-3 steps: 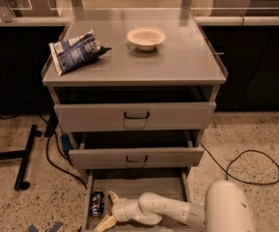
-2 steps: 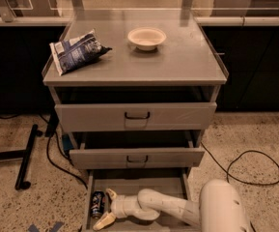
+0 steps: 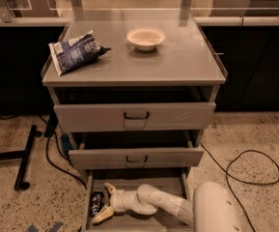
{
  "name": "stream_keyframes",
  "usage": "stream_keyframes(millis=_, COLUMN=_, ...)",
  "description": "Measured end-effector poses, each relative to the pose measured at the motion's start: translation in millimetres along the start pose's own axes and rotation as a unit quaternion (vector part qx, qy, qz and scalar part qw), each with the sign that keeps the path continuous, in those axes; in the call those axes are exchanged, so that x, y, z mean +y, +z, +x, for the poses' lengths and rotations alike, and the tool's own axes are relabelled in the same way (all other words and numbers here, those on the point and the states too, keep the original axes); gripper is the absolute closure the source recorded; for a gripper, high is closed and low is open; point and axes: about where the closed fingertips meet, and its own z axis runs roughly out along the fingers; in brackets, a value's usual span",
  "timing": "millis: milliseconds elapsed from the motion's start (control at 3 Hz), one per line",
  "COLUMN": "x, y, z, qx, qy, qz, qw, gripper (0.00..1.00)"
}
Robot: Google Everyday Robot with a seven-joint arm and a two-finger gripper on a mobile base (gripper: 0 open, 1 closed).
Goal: Pick pepsi can from bottom drawer and place on counter
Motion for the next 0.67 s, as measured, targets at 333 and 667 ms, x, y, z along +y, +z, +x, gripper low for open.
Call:
stream_keyframes(millis=333, x=-9, y=16, z=13, qx=0.0, qy=-0.003, qz=-0.008, qw=1.0, gripper=0.0)
stream_keyframes(millis=667, x=-24, y=32, z=21, qx=0.004, qy=-0.018, qz=-0.006, qw=0.9998, gripper=0.0)
